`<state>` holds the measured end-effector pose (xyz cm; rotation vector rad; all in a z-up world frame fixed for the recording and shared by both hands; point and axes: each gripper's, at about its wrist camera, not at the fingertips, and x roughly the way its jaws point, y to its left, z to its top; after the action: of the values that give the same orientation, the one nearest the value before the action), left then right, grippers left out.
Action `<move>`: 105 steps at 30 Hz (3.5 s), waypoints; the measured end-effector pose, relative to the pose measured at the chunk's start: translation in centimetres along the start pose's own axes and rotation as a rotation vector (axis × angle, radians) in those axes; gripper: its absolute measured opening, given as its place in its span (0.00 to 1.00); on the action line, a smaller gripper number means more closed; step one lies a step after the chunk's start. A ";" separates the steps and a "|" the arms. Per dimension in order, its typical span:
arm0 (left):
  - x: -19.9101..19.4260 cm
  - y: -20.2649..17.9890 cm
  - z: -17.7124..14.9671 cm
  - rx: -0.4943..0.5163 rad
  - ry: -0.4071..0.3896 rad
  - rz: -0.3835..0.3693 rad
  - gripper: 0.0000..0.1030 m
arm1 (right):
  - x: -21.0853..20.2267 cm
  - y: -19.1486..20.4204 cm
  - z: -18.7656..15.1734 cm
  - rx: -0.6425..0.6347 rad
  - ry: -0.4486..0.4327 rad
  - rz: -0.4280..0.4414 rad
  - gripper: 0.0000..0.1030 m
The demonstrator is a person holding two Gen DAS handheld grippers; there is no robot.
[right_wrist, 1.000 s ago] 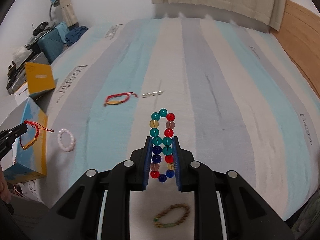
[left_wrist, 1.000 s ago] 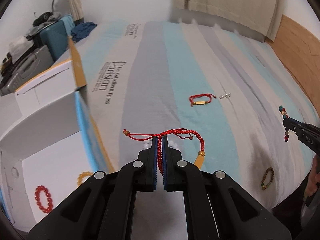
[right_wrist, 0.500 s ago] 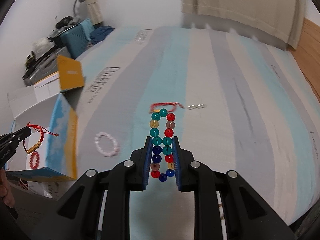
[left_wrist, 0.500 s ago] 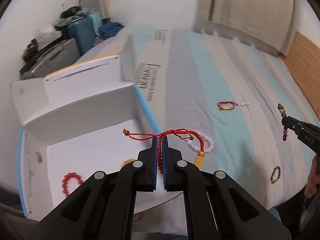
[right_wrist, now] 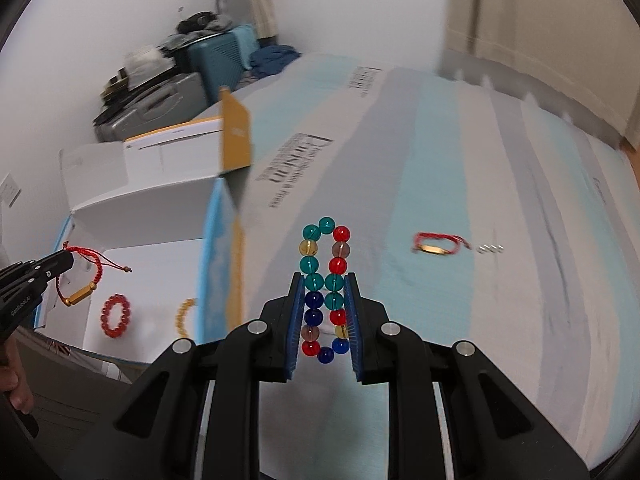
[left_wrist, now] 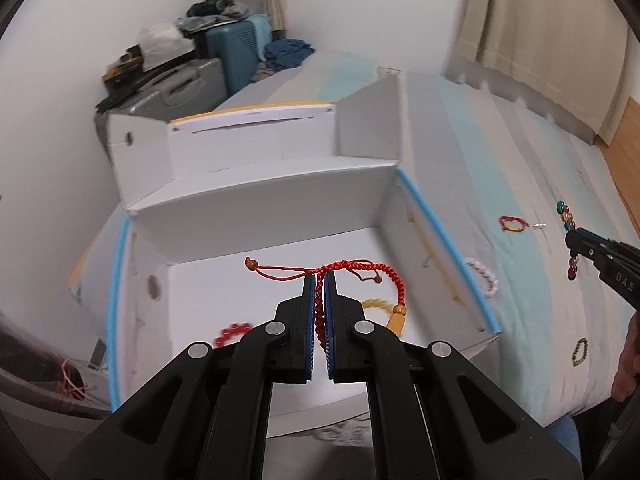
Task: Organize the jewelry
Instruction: 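Carry both bracelets into the white box and open both tools, then withdraw both tools from the box toward the remaining bracelets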
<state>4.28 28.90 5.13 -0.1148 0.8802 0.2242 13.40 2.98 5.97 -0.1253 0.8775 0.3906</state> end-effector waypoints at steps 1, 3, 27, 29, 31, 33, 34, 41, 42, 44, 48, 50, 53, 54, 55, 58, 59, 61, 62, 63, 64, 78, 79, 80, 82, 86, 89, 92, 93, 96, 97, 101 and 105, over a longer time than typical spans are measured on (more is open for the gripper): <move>0.0 0.6 -0.1 -0.006 0.003 0.005 0.03 | 0.0 0.7 0.1 -0.004 0.000 0.008 0.18; -0.1 2.2 -0.4 -0.020 0.007 0.018 0.03 | 0.4 2.4 0.3 -0.022 -0.004 0.026 0.18; 4.7 11.2 -4.1 -0.129 0.144 0.068 0.04 | 7.9 15.9 -1.6 -0.207 0.151 0.140 0.15; 5.4 11.5 -4.3 -0.133 0.159 0.068 0.04 | 8.3 16.3 -1.7 -0.218 0.158 0.136 0.14; 5.9 11.7 -4.5 -0.134 0.173 0.068 0.04 | 8.8 16.2 -1.6 -0.218 0.171 0.135 0.14; 6.3 11.9 -4.7 -0.135 0.187 0.069 0.04 | 9.2 16.3 -1.8 -0.216 0.184 0.133 0.14; 6.5 12.0 -4.8 -0.133 0.192 0.070 0.04 | 9.5 16.2 -1.9 -0.213 0.192 0.133 0.14; 7.3 11.9 -5.3 -0.133 0.213 0.070 0.07 | 10.3 16.3 -2.9 -0.208 0.215 0.125 0.16; 7.3 11.9 -5.4 -0.130 0.214 0.077 0.07 | 10.2 16.3 -2.9 -0.203 0.214 0.130 0.24; 7.4 11.8 -5.5 -0.126 0.220 0.084 0.07 | 9.9 16.3 -2.8 -0.204 0.201 0.129 0.38; 7.0 11.2 -5.4 -0.113 0.211 0.077 0.23 | 8.8 16.3 -2.5 -0.209 0.159 0.133 0.57; 6.6 10.8 -5.3 -0.104 0.199 0.073 0.37 | 8.4 16.2 -2.3 -0.209 0.146 0.130 0.62; 5.8 10.0 -5.0 -0.090 0.166 0.097 0.65 | 7.8 15.7 -2.2 -0.203 0.132 0.132 0.70; 5.4 9.8 -4.9 -0.085 0.144 0.107 0.66 | 7.6 15.4 -2.2 -0.202 0.127 0.129 0.71; 5.2 9.7 -4.9 -0.083 0.138 0.106 0.66 | 7.3 15.1 -2.2 -0.199 0.124 0.129 0.72; 5.0 9.3 -4.7 -0.085 0.137 0.105 0.71 | 6.7 14.0 -2.3 -0.187 0.115 0.123 0.75; 4.8 9.1 -4.6 -0.084 0.131 0.108 0.75 | 6.3 13.5 -2.3 -0.180 0.112 0.120 0.75; 4.4 8.6 -4.4 -0.080 0.115 0.113 0.78 | 5.8 12.7 -2.4 -0.170 0.105 0.114 0.76; 4.2 8.3 -4.3 -0.077 0.108 0.113 0.80 | 5.4 12.0 -2.5 -0.163 0.099 0.109 0.76; 4.0 7.8 -4.1 -0.072 0.102 0.113 0.82 | 5.2 11.5 -2.6 -0.157 0.096 0.104 0.77; 3.9 7.4 -3.9 -0.067 0.099 0.114 0.84 | 5.0 11.0 -2.6 -0.152 0.092 0.097 0.78; 3.6 -3.7 -0.9 0.032 0.040 -0.012 0.94 | 0.3 -1.4 -4.3 -0.010 0.045 -0.022 0.83; 3.8 -5.0 -0.7 0.044 0.036 -0.023 0.94 | 0.0 -2.5 -4.6 0.003 0.045 -0.037 0.83; 3.9 -6.1 -0.5 0.053 0.033 -0.034 0.94 | -0.3 -3.7 -4.9 0.015 0.045 -0.052 0.83; 4.1 -8.7 0.0 0.082 0.025 -0.060 0.94 | -0.9 -5.6 -5.4 0.036 0.046 -0.072 0.83; 4.8 -13.3 0.9 0.135 0.014 -0.098 0.94 | -2.0 -10.1 -6.6 0.093 0.047 -0.115 0.83; 5.5 -16.7 1.7 0.166 0.030 -0.121 0.94 | -2.7 -13.4 -7.9 0.131 0.055 -0.146 0.83; 6.2 -20.4 2.3 0.201 0.026 -0.149 0.94 | -3.0 -15.7 -9.1 0.160 0.064 -0.164 0.83; 6.6 -21.7 2.5 0.219 0.021 -0.155 0.94 | -3.0 -16.6 -9.6 0.170 0.069 -0.172 0.83; 8.4 -25.0 3.0 0.247 0.022 -0.204 0.94 | -3.0 -19.2 -11.1 0.197 0.083 -0.186 0.83; 9.0 -25.8 3.1 0.255 0.026 -0.213 0.94 | -2.9 -19.9 -11.5 0.204 0.088 -0.193 0.83; 12.2 -29.0 3.5 0.289 0.048 -0.216 0.94 | -2.0 -23.1 -13.5 0.245 0.121 -0.213 0.83; 15.8 -31.6 3.9 0.303 0.065 -0.219 0.94 | -0.5 -25.5 -15.2 0.277 0.159 -0.219 0.83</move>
<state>24.54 1.28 -4.39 0.0639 0.9492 -0.1185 11.87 -24.65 -4.62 0.0040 1.0542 0.0530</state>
